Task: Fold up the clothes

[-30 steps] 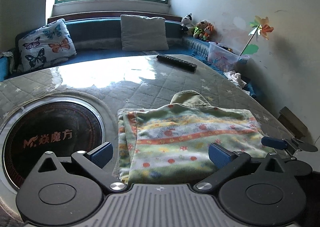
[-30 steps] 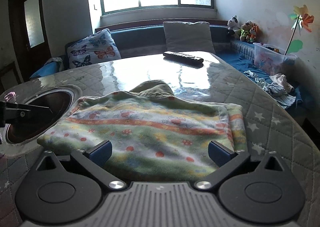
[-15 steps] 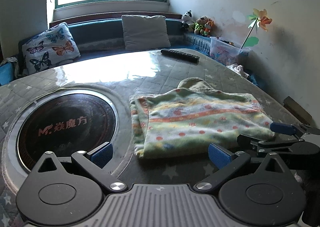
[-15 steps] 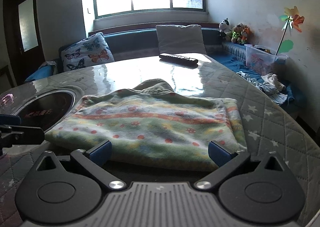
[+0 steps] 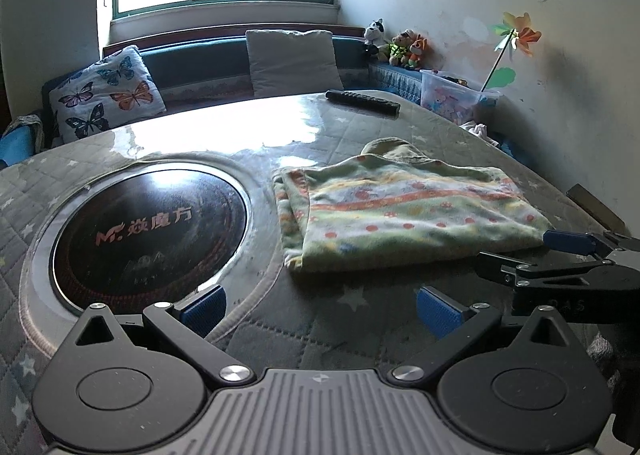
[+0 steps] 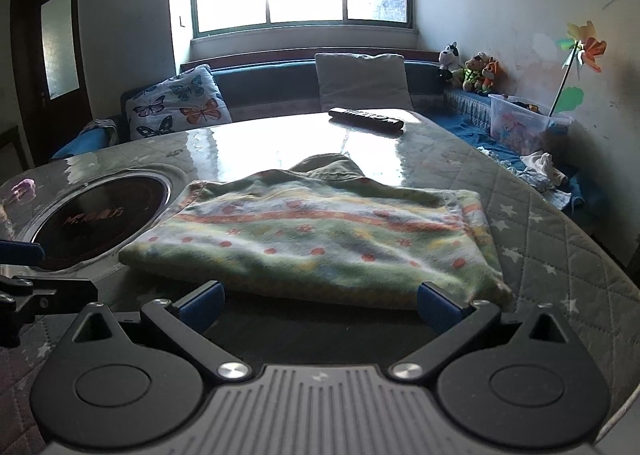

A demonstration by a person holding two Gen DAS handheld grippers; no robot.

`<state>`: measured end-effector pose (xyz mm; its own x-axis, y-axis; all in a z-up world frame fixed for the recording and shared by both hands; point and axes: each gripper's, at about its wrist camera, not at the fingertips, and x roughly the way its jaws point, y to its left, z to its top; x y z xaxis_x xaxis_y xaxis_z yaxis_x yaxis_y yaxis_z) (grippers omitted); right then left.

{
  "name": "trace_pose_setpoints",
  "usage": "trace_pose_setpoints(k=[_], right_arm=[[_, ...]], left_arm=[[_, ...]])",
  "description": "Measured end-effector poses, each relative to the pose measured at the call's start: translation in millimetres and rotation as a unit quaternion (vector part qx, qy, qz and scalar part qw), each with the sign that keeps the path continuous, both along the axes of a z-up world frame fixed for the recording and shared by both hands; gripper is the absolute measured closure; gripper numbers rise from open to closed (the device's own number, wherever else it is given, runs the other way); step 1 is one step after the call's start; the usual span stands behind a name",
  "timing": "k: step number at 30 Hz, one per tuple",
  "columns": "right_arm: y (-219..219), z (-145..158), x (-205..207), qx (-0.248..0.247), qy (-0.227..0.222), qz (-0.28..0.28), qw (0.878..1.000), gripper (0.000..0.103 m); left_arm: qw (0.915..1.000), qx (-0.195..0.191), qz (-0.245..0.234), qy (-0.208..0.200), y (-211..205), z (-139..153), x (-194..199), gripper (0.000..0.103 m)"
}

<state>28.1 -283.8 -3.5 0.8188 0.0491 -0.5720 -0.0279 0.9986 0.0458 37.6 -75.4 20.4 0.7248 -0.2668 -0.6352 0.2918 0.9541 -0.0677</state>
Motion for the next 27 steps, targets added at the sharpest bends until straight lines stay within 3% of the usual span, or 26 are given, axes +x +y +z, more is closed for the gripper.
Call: trace_pose_setpoints(k=[27], right_arm=[[18, 1, -32, 0.000, -0.010, -0.005, 1.000, 0.000]], left_arm=[[1.0000, 0.001, 0.006, -0.001, 6, -7, -30, 0.000]])
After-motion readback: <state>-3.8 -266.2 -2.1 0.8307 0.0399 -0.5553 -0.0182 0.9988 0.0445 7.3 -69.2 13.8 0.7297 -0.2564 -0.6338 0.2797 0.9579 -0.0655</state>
